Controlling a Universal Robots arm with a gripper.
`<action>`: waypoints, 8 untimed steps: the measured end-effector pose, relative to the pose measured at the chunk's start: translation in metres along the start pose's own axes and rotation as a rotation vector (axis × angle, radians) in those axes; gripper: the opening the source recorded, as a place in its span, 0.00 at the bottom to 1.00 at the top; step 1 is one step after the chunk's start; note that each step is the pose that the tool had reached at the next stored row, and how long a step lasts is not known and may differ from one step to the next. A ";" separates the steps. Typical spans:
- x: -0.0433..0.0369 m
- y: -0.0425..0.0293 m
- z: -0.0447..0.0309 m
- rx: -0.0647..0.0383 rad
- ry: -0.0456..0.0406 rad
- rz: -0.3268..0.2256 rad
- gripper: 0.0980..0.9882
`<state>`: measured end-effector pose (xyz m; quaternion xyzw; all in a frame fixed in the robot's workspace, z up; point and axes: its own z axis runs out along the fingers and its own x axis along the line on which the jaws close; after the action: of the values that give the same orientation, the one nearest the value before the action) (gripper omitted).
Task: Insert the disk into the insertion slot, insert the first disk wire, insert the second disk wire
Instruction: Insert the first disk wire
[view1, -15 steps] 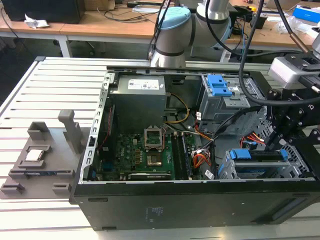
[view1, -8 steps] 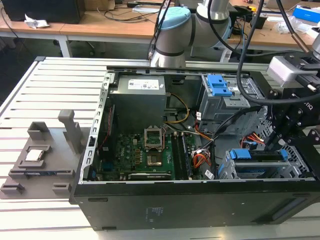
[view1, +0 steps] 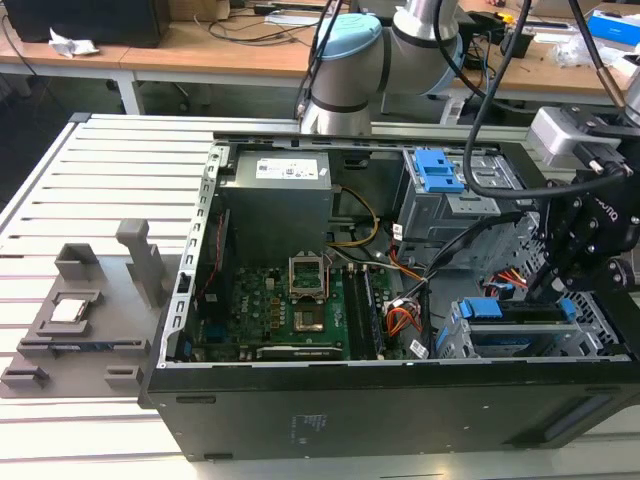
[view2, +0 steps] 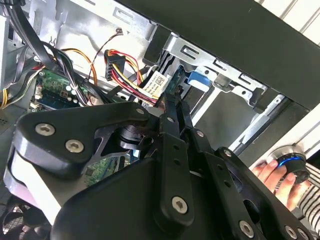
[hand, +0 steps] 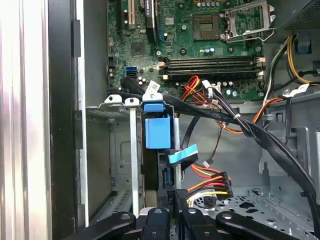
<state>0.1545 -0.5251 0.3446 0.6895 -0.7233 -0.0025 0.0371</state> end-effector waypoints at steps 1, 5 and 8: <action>0.0001 -0.0001 0.0004 0.000 0.0001 -0.001 0.08; 0.0000 -0.0002 0.0013 0.000 0.0005 -0.007 0.08; -0.0001 -0.0009 0.0019 0.001 0.0012 -0.022 0.08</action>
<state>0.1553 -0.5251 0.3426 0.6973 -0.7158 -0.0021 0.0371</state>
